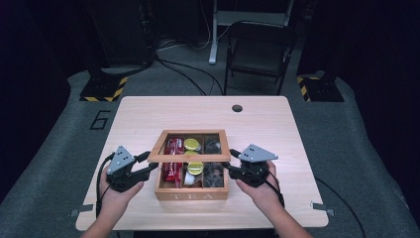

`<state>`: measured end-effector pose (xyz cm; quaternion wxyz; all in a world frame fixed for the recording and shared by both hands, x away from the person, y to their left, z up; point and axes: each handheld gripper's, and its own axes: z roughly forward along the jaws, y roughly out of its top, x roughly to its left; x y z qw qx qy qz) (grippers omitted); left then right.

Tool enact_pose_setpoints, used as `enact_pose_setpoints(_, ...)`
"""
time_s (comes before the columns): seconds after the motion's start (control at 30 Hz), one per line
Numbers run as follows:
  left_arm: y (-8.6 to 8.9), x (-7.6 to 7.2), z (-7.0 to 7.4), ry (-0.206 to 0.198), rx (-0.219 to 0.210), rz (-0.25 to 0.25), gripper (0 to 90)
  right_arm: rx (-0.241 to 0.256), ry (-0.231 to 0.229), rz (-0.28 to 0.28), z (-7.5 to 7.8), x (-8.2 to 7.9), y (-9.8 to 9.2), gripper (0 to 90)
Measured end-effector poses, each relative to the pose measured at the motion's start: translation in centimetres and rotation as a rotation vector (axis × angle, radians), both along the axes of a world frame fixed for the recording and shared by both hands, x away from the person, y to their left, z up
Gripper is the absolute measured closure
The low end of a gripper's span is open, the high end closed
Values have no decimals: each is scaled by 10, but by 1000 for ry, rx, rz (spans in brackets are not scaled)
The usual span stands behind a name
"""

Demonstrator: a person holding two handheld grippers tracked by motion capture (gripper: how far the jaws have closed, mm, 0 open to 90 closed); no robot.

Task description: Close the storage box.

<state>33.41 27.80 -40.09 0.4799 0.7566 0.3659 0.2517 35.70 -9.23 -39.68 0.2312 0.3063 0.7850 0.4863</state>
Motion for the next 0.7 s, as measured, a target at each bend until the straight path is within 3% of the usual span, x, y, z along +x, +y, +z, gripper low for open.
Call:
enact_pose_setpoints(0.27,1,-10,-14,26,-15,-6,547,-20,26,11,-11,-11,-2,528)
enact_pose_setpoints(0.7,2,-19,-34,47,-8,-14,542,-1,65,11,-32,-21,-3,528)
